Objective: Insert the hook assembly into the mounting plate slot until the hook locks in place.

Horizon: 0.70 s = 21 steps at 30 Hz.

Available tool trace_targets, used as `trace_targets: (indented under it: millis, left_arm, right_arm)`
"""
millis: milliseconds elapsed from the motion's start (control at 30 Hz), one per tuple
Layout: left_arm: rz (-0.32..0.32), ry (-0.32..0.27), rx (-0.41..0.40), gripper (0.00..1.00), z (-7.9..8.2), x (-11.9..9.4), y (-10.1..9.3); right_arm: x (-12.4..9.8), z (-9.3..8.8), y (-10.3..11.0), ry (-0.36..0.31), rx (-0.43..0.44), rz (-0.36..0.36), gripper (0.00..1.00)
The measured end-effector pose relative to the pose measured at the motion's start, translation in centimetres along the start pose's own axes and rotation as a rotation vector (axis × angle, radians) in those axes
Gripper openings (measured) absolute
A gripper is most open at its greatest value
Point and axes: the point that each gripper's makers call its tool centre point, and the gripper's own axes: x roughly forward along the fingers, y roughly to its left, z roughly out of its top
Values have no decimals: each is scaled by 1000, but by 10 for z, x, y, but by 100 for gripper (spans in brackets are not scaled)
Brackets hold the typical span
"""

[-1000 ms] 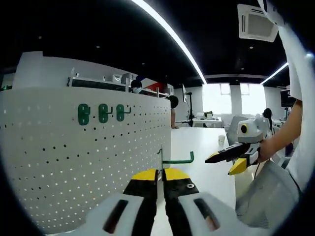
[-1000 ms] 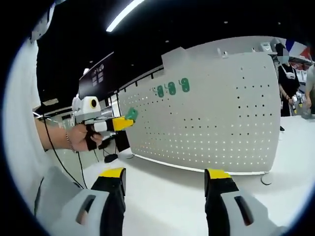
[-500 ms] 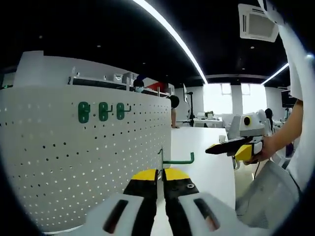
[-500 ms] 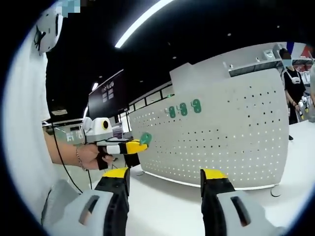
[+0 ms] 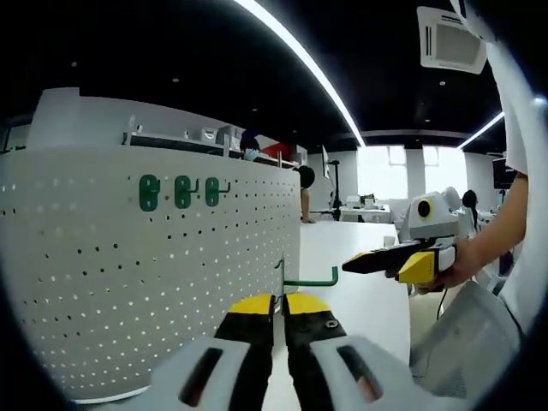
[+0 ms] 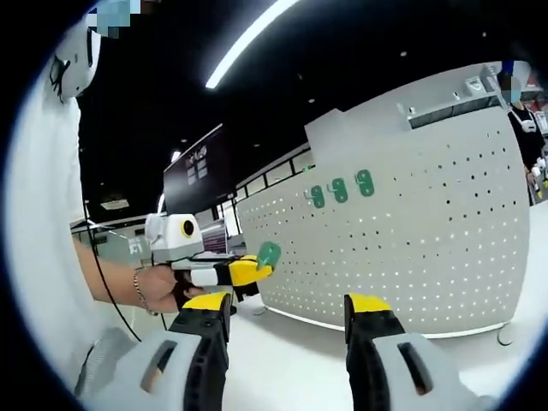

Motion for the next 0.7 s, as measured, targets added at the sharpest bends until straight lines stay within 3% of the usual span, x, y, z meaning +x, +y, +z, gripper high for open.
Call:
trace_targets:
  millis: [467,700]
  left_arm:
    - [9,1,-5,4,-1,-2,2]
    - [15,0,-9,4,-2,-4,1]
  right_arm:
    - [29,4,16,-13,19,64,51]
    - [42,5,20,-6,37,71,45]
